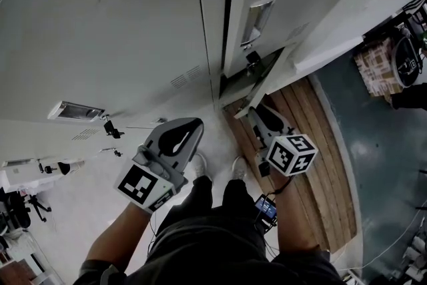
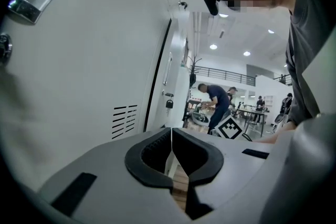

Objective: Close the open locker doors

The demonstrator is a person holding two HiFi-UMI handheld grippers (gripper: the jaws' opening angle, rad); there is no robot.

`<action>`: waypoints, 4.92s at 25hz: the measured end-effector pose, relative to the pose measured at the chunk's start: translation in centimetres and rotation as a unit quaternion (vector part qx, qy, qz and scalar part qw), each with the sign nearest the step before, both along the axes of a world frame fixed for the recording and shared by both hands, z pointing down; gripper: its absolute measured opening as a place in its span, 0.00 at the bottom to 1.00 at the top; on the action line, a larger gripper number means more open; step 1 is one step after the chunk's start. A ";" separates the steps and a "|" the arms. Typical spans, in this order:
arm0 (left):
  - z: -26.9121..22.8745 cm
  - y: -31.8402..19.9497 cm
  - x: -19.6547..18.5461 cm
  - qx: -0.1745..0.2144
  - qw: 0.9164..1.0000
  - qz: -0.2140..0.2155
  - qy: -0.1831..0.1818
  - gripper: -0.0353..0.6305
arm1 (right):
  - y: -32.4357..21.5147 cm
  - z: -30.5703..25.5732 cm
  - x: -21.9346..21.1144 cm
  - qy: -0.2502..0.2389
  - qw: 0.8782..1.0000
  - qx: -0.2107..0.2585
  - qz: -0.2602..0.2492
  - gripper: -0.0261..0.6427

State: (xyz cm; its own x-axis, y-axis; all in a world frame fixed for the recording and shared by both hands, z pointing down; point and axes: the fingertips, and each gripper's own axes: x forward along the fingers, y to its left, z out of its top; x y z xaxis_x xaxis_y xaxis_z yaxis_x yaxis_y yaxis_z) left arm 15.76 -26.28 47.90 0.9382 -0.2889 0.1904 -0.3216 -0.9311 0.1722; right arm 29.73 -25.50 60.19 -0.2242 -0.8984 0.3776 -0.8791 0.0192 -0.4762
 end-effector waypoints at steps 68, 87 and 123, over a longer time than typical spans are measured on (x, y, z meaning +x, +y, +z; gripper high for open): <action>0.4 -3.7 -1.1 -0.009 0.996 -0.084 -0.033 0.07 | -11.2 2.2 -4.1 -0.033 0.994 0.000 -0.100 0.14; -1.6 0.6 -5.6 0.013 0.974 -0.223 -0.033 0.07 | -3.9 -0.9 -6.4 -0.039 0.976 0.026 -0.214 0.14; -17.4 34.3 -25.0 0.149 0.953 -0.248 0.096 0.07 | 34.1 -29.3 -27.8 0.054 0.915 0.270 -0.294 0.14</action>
